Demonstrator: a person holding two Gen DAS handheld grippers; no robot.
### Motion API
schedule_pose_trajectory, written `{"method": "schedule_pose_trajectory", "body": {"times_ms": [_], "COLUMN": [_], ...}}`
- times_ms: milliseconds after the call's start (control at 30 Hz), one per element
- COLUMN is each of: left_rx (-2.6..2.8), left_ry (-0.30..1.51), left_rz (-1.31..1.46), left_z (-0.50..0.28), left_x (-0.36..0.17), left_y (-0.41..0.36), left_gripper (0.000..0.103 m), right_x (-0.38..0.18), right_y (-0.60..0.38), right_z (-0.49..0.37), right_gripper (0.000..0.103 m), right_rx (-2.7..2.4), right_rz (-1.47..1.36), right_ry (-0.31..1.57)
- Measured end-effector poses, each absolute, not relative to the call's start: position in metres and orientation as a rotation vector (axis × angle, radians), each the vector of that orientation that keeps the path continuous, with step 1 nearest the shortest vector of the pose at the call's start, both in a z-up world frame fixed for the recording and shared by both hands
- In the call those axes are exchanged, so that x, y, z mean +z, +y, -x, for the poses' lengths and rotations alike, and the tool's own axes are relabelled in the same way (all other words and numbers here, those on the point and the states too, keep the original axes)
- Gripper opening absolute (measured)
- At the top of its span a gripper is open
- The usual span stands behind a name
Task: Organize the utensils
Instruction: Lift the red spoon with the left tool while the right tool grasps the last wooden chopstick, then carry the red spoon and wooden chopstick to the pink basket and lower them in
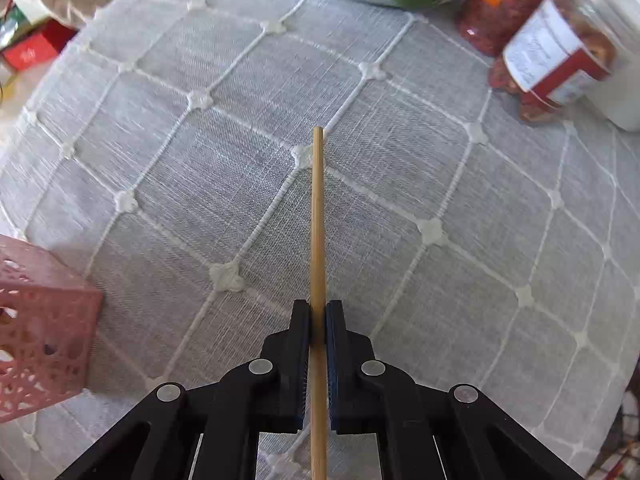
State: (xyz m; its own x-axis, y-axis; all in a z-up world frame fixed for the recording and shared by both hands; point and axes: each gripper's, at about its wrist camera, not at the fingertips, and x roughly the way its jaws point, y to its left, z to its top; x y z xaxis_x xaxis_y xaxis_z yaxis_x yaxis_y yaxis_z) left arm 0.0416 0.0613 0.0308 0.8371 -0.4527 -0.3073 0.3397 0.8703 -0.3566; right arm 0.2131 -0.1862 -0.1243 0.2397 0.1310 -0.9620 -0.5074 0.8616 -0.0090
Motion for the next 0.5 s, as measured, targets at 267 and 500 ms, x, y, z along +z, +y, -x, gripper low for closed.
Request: {"method": "schedule_pose_trajectory", "body": {"times_ms": [267, 500], "left_rx": [-0.286, -0.220], "left_ry": [0.322, 0.306], "left_rz": [0.205, 0.102], "left_z": [-0.036, -0.038], "left_x": [0.029, 0.020], "left_y": [0.058, 0.047], "left_gripper": [0.010, 0.010], "right_x": [-0.012, 0.012], "right_y": [-0.219, -0.205], "right_z": [-0.180, -0.161], "right_gripper": [0.002, 0.003], "right_rx": [0.425, 0.448], "right_rz": [0.140, -0.006], "right_ry": [0.896, 0.687]}}
